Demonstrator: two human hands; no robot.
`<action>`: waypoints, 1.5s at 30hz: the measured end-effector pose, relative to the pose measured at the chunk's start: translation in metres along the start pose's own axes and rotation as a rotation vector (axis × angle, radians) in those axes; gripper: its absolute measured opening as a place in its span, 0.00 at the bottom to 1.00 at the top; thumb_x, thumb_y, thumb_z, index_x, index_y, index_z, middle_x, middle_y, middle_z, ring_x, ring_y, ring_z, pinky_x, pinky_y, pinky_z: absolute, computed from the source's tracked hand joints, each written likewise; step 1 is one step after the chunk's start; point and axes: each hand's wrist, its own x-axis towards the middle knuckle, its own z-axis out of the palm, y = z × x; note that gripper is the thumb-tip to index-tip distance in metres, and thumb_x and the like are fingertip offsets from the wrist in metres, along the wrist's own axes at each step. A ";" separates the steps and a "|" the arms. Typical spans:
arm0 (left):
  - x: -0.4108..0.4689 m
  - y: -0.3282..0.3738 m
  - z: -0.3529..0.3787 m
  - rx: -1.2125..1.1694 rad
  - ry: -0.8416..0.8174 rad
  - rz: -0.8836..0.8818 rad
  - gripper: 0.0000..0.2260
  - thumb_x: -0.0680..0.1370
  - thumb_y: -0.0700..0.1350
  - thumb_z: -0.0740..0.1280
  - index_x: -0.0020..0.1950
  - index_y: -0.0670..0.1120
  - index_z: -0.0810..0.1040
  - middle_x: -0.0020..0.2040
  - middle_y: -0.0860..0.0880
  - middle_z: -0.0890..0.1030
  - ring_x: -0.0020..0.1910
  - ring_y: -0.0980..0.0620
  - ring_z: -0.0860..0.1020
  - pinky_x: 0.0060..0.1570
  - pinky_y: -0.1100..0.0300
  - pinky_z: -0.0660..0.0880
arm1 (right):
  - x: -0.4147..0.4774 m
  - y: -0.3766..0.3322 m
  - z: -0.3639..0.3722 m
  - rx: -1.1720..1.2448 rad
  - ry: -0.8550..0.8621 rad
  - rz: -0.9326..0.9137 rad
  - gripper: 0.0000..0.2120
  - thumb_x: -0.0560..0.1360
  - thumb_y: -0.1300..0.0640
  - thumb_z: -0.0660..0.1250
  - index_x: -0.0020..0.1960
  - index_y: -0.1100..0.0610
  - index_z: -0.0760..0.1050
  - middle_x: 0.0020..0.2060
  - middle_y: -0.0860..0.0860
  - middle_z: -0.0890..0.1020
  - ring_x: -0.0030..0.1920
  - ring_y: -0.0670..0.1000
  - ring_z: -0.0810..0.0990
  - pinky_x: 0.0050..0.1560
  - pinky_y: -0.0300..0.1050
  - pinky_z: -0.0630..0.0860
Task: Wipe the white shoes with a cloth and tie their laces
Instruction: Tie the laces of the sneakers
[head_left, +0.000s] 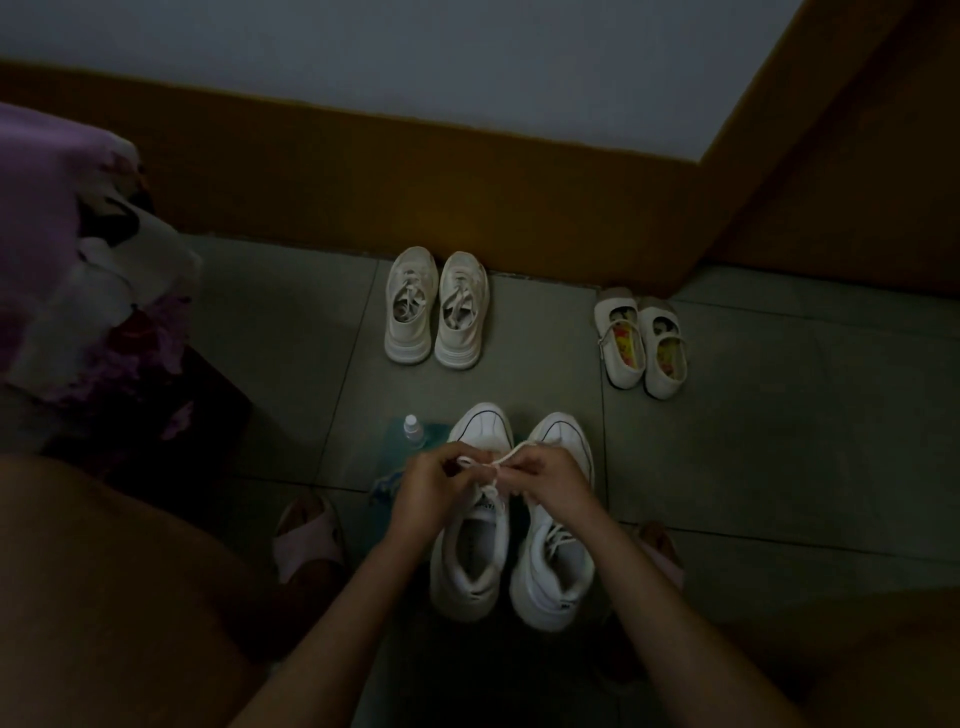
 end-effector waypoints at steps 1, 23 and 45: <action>0.000 0.000 -0.001 0.003 0.015 -0.008 0.08 0.69 0.36 0.73 0.40 0.49 0.83 0.40 0.51 0.84 0.41 0.57 0.82 0.45 0.67 0.76 | 0.000 0.002 0.000 -0.001 0.018 0.008 0.05 0.71 0.70 0.68 0.47 0.69 0.79 0.27 0.45 0.78 0.26 0.35 0.76 0.28 0.27 0.69; -0.014 -0.026 -0.013 -0.347 0.312 -0.367 0.08 0.72 0.34 0.70 0.32 0.40 0.80 0.23 0.52 0.79 0.22 0.60 0.75 0.27 0.67 0.72 | -0.021 0.007 -0.012 -0.927 0.131 0.080 0.09 0.76 0.55 0.63 0.50 0.53 0.81 0.50 0.51 0.81 0.53 0.50 0.76 0.50 0.45 0.75; -0.013 -0.021 -0.017 -0.426 0.295 -0.423 0.05 0.75 0.35 0.68 0.43 0.32 0.78 0.24 0.49 0.80 0.21 0.58 0.75 0.22 0.68 0.71 | -0.029 0.012 -0.007 -0.710 0.040 0.036 0.08 0.78 0.58 0.60 0.46 0.59 0.77 0.41 0.55 0.80 0.43 0.53 0.79 0.46 0.48 0.76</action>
